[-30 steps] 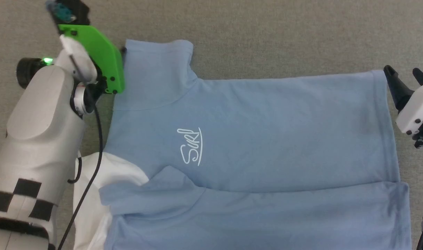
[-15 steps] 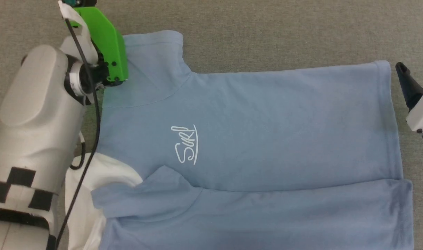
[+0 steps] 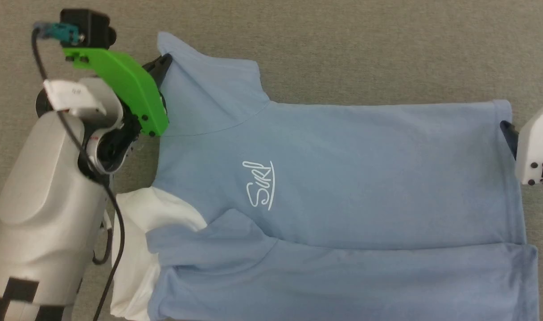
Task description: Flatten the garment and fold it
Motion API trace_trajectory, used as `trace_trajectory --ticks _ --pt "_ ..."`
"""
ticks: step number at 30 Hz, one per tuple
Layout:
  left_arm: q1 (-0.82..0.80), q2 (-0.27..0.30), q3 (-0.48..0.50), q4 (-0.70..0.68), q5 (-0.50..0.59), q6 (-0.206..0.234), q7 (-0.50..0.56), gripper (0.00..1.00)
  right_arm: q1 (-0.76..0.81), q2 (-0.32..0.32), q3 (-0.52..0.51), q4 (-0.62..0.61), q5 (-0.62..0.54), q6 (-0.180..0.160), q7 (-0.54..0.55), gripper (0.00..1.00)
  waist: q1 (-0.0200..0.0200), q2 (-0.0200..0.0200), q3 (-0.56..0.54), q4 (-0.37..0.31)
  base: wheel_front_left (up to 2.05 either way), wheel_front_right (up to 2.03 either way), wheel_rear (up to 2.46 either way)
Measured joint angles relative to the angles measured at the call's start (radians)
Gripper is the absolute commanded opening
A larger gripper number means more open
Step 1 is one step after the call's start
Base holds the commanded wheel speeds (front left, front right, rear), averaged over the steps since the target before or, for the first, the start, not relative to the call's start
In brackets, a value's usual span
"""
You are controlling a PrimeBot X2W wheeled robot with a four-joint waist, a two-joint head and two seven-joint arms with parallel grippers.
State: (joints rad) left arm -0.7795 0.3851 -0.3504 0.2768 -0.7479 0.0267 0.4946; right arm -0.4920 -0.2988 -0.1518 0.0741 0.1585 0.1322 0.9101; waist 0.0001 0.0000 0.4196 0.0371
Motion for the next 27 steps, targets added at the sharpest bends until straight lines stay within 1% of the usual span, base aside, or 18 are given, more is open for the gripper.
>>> trace_trajectory --ticks 4,10,11,12,13,15,18,23,25,27 --pt "0.086 0.019 0.010 -0.127 -0.003 0.018 -0.020 0.00 -0.038 -0.028 0.060 0.038 -0.025 0.000 0.055 1.00 0.0000 0.0000 0.002 0.021 0.00 0.00 0.00" --pt "0.178 0.024 0.012 -0.239 -0.011 0.039 -0.032 0.00 -0.073 -0.053 0.117 0.097 -0.036 0.000 0.103 1.00 0.0000 0.0000 0.028 0.042 0.00 0.00 0.00" --pt "0.189 0.024 0.013 -0.251 -0.014 0.042 -0.039 0.00 -0.081 -0.054 0.115 0.103 -0.034 0.000 0.121 0.50 0.0000 0.0000 0.031 0.046 0.00 0.00 0.00" --pt "0.195 0.024 0.012 -0.258 -0.016 0.045 -0.040 0.00 -0.087 -0.056 0.113 0.104 -0.033 0.000 0.130 0.14 0.0000 0.0000 0.032 0.049 0.00 0.00 0.00" --pt "0.201 0.024 0.015 -0.266 -0.019 0.045 -0.049 0.00 -0.091 -0.058 0.110 0.105 -0.030 0.000 0.138 0.00 0.0000 -0.0001 0.033 0.053 0.00 0.00 0.00" --pt "0.206 0.026 0.012 -0.279 -0.022 0.035 -0.058 0.00 -0.091 -0.057 0.105 0.103 -0.018 0.000 0.137 0.00 0.0000 0.0000 0.030 0.055 0.00 0.00 0.00" --pt "0.210 0.030 0.012 -0.290 -0.022 0.028 -0.062 0.00 -0.085 -0.054 0.082 0.100 -0.002 0.000 0.099 0.00 0.0000 0.0000 0.013 0.057 0.00 0.00 0.00" --pt "0.266 0.041 0.025 -0.347 -0.036 0.025 -0.086 0.00 -0.018 -0.038 0.020 0.055 0.034 0.000 0.013 0.00 -0.0001 0.0000 -0.040 0.054 0.00 0.00 0.00" --pt "0.303 0.052 0.032 -0.379 -0.035 0.028 -0.099 0.00 0.021 -0.025 -0.001 0.042 0.044 0.000 -0.007 0.00 0.0000 0.0000 -0.063 0.052 0.00 0.00 0.00" --pt "0.360 0.057 0.049 -0.409 -0.039 0.049 -0.110 0.00 0.068 -0.009 -0.031 0.030 0.054 0.000 -0.024 0.00 -0.0001 0.0000 -0.092 0.051 0.00 0.00 0.00"
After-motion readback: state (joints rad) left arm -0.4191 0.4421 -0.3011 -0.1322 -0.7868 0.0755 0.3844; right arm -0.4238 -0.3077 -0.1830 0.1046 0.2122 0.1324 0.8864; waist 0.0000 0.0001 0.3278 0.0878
